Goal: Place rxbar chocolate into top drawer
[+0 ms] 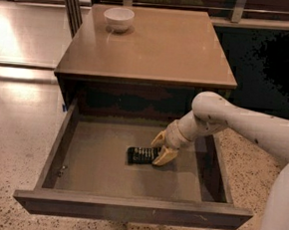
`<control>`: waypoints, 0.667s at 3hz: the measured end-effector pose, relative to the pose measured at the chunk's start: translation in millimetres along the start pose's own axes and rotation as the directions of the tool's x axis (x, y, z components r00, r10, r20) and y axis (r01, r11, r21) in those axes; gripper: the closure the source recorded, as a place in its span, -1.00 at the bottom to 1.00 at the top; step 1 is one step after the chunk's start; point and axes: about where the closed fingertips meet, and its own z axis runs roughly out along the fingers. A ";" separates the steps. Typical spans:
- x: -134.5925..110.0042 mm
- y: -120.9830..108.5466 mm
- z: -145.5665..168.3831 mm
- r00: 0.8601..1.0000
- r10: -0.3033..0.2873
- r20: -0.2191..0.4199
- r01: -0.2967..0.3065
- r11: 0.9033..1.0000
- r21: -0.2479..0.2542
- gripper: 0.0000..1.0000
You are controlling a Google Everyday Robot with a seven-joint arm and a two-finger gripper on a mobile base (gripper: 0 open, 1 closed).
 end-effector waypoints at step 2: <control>0.0 0.1 0.1 1.000 0.000 0.000 0.000 1.000 0.000 -1.00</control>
Offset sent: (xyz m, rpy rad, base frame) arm 0.0000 0.0000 0.0000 0.0000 0.0000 0.0000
